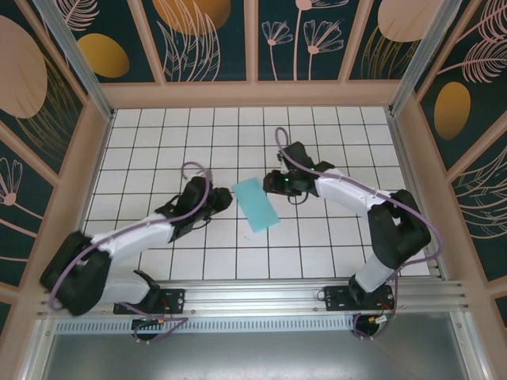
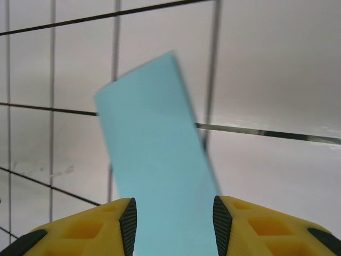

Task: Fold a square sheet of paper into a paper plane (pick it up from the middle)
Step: Turn over the paper at the center of the table, then third fold the triangle at the center of the table.

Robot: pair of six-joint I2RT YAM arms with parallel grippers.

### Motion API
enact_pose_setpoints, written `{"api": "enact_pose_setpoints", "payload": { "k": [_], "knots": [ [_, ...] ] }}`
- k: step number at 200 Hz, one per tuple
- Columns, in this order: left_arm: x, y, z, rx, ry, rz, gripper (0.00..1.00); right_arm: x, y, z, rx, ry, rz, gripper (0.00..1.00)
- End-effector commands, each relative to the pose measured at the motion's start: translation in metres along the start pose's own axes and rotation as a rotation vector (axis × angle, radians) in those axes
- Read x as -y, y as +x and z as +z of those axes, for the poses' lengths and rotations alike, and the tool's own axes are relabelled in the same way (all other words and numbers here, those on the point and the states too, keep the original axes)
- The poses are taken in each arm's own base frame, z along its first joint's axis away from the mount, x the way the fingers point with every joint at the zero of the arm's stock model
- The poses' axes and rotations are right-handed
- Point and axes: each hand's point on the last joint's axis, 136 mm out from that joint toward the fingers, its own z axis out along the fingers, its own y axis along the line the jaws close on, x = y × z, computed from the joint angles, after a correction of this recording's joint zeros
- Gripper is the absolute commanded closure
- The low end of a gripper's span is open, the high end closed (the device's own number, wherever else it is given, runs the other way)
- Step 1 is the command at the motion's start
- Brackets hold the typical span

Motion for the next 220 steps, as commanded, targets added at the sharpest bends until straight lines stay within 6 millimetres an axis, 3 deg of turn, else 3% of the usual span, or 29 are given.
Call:
{"api": "enact_pose_setpoints", "payload": {
  "k": [1,12,50,86,136,220],
  "knots": [
    [0.034,0.008,0.025,-0.128,0.115,0.024,0.83,-0.012,0.014,0.009,-0.035,-0.165,-0.002,0.55],
    [0.034,0.011,0.036,-0.147,0.111,0.014,0.84,-0.001,0.012,0.012,-0.034,-0.162,0.019,0.56],
    [0.008,0.023,0.062,-0.205,-0.013,-0.009,0.86,0.002,0.02,0.028,-0.085,-0.186,0.014,0.57],
    [-0.005,0.031,0.071,-0.223,-0.045,-0.014,0.86,0.008,0.029,0.043,-0.124,-0.184,0.021,0.58],
    [-0.018,0.04,0.079,-0.247,-0.077,0.003,0.86,0.015,0.042,0.048,-0.155,-0.179,0.025,0.58],
    [-0.018,0.043,0.085,-0.266,-0.072,0.041,0.87,0.006,0.06,0.031,-0.166,-0.271,0.03,0.61]
  ]
}}
